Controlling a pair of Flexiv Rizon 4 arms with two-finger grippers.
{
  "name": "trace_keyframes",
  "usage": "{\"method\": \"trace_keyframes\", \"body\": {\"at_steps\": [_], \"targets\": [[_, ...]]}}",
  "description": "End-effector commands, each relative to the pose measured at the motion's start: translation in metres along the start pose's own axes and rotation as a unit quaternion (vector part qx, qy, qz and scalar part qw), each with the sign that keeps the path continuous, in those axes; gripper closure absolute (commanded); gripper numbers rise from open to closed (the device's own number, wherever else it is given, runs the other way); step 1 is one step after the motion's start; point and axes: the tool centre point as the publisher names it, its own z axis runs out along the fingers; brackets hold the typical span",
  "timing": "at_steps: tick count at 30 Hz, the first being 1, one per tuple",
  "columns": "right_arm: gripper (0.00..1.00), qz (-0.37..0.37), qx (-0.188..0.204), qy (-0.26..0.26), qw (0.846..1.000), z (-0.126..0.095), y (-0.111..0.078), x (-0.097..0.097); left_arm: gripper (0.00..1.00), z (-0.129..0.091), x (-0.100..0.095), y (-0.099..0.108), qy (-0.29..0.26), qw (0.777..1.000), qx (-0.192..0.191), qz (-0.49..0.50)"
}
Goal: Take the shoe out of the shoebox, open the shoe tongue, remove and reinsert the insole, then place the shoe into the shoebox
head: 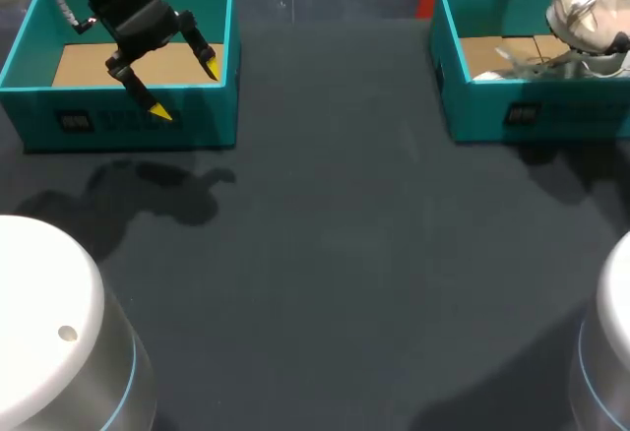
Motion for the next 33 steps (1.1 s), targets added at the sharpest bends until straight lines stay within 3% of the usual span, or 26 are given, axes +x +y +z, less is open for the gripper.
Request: {"method": "trace_keyframes", "body": {"at_steps": [1,8,9,14,16,19,21,22,33], "targets": [[1.0,-0.008,0.007,0.0,1.0,0.011,-0.013,-0.026,0.0,0.0,0.0,0.0,0.0,1.0,-0.001,0.0],[1.0,-0.022,-0.012,-0.005,1.0,0.031,-0.028,-0.05,0.0,0.0,0.0,0.0,0.0,1.0,-0.001,0.0],[1.0,-0.01,-0.019,-0.006,1.0,0.033,-0.032,-0.05,0.0,0.0,0.0,0.0,0.0,1.0,-0.001,0.0],[1.0,0.137,0.02,-0.021,0.99,0.04,-0.058,-0.041,0.0,0.0,0.0,0.0,0.0,1.0,-0.001,0.0],[1.0,0.212,0.039,-0.018,0.976,0.04,-0.071,-0.037,0.0,0.0,0.0,0.0,0.0,1.0,-0.001,0.0],[1.0,0.34,0.073,0.019,0.937,0.042,-0.092,-0.027,0.0,0.0,0.0,0.0,0.0,1.0,-0.001,0.0],[1.0,0.411,0.063,0.051,0.908,0.044,-0.104,-0.018,0.0,0.0,0.0,0.0,0.0,1.0,-0.001,0.0],[1.0,0.419,0.063,0.068,0.903,0.042,-0.106,-0.015,0.0,0.0,0.0,0.0,0.0,1.0,-0.001,0.0],[1.0,0.419,0.063,0.068,0.903,0.042,-0.106,-0.015,0.0,0.0,0.0,0.0,0.0,1.0,-0.001,0.0]]}}
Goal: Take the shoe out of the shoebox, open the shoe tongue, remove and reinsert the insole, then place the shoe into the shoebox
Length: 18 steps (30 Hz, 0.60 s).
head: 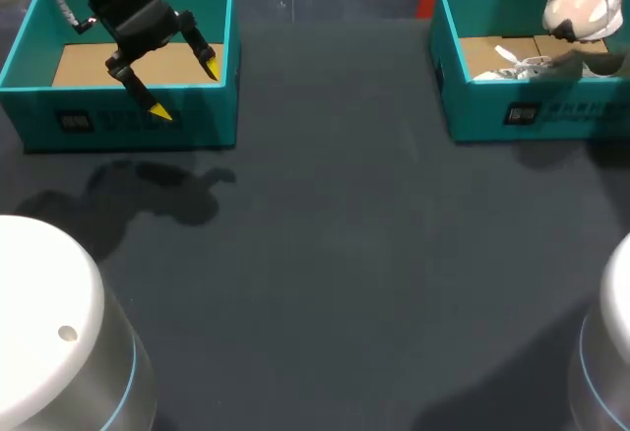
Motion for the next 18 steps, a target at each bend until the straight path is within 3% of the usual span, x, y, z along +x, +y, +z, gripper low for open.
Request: {"method": "trace_keyframes", "body": {"at_steps": [1,2,3,4,6,8,14,18], "targets": [[1.0,0.099,0.029,0.035,0.994,-0.004,0.008,-0.009,0.0,0.0,0.0,0.0,0.0,1.0,-0.001,0.0],[1.0,0.135,0.001,0.046,0.99,0.0,0.006,-0.012,0.0,0.0,0.0,0.0,0.0,1.0,-0.001,0.0],[1.0,0.165,0.0,0.046,0.985,0.004,0.005,-0.013,0.0,0.0,0.0,0.0,0.0,1.0,-0.001,0.0],[1.0,0.191,0.022,0.033,0.981,0.009,0.005,-0.014,0.0,0.0,0.0,0.0,0.0,1.0,-0.001,0.0],[1.0,0.237,0.007,0.035,0.971,0.022,0.005,-0.014,0.0,0.0,0.0,0.0,0.0,1.0,-0.001,0.0],[1.0,0.259,0.019,0.026,0.965,0.029,0.006,-0.013,0.0,0.0,0.0,0.0,0.0,1.0,-0.001,0.0],[1.0,0.31,0.003,-0.025,0.95,0.035,0.0,-0.005,0.0,0.0,0.0,0.0,0.0,1.0,-0.001,0.0],[1.0,0.31,0.003,-0.025,0.95,0.035,0.0,-0.005,0.0,0.0,0.0,0.0,0.0,1.0,-0.001,0.0]]}}
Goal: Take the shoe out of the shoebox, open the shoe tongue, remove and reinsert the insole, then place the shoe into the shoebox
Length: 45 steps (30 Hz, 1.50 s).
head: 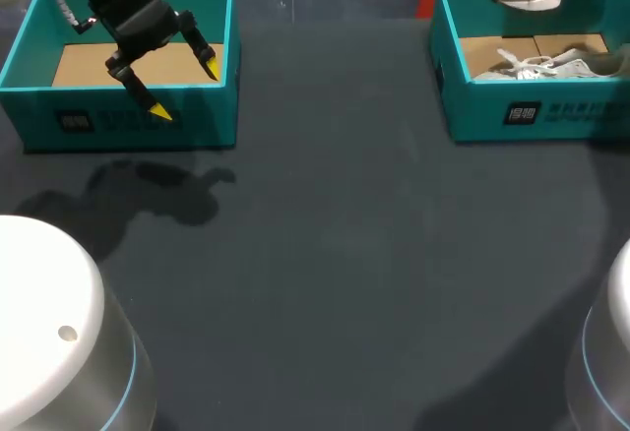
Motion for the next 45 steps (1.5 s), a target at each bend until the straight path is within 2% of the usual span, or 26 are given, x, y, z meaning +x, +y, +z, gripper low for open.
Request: {"method": "trace_keyframes", "body": {"at_steps": [1,11,13,17,22,30,32,43,45], "targets": [[1.0,0.033,-0.016,-0.023,0.999,-0.003,-0.011,0.008,0.0,0.0,0.0,0.0,0.001,1.0,-0.001,0.0],[1.0,0.033,-0.016,-0.023,0.999,-0.003,-0.011,0.008,0.0,0.0,0.0,0.0,0.001,1.0,-0.001,0.0],[1.0,0.05,-0.029,-0.009,0.998,0.007,-0.014,0.012,0.0,0.0,0.0,0.0,0.001,1.0,-0.001,0.0],[1.0,0.078,-0.031,-0.012,0.996,0.025,-0.016,0.023,0.0,0.0,0.0,0.0,0.001,1.0,-0.001,0.0],[1.0,0.101,-0.019,-0.018,0.995,0.041,-0.017,0.031,0.0,0.0,0.0,0.0,0.001,1.0,-0.001,0.0],[1.0,0.135,0.001,-0.028,0.99,0.062,-0.02,0.032,0.0,0.0,0.0,0.0,0.001,1.0,-0.001,0.0],[1.0,0.149,0.013,-0.025,0.988,0.058,-0.023,0.032,0.0,0.0,0.0,0.0,0.001,1.0,-0.001,0.0],[1.0,0.149,0.013,-0.025,0.988,0.058,-0.023,0.032,0.0,0.0,0.0,0.0,0.001,1.0,-0.001,0.0],[1.0,0.151,0.019,-0.026,0.988,0.07,-0.02,0.032,0.0,0.0,0.0,0.0,0.001,1.0,-0.001,0.0]]}}
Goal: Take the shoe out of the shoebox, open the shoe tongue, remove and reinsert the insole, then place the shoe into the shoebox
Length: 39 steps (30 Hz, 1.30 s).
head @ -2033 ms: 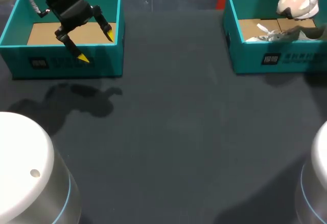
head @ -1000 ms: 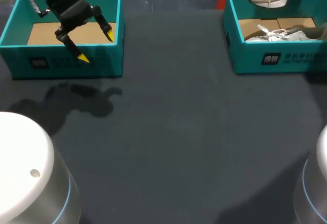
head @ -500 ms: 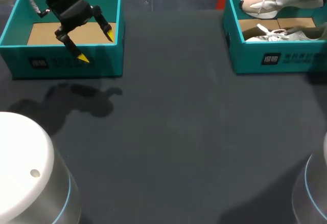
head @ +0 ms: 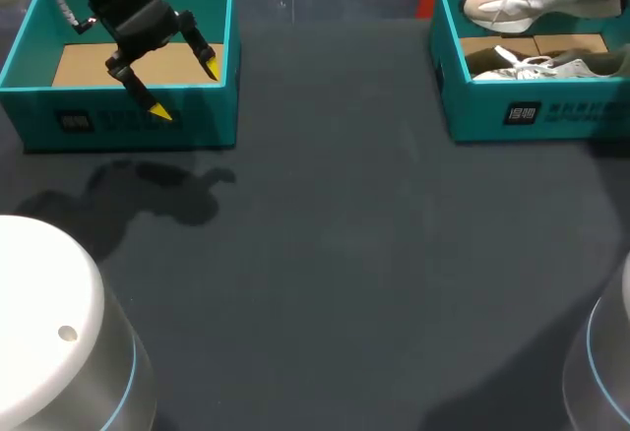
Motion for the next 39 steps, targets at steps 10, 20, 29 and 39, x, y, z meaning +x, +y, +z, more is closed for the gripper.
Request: {"method": "trace_keyframes", "body": {"at_steps": [10,20,29,39], "targets": [[1.0,0.031,0.017,0.006,0.999,0.045,0.005,0.007,0.0,0.0,0.0,0.0,0.0,1.0,-0.001,0.0],[1.0,0.038,0.01,0.0,0.999,0.068,0.004,0.01,0.0,0.0,0.0,0.0,0.0,1.0,-0.001,0.0],[1.0,0.033,0.013,0.002,0.999,0.088,0.002,0.014,0.0,0.0,0.0,0.0,0.0,1.0,-0.001,0.0],[1.0,0.034,0.03,0.014,0.999,0.109,0.009,0.018,0.0,0.0,0.0,0.0,0.0,1.0,-0.001,0.0]]}}
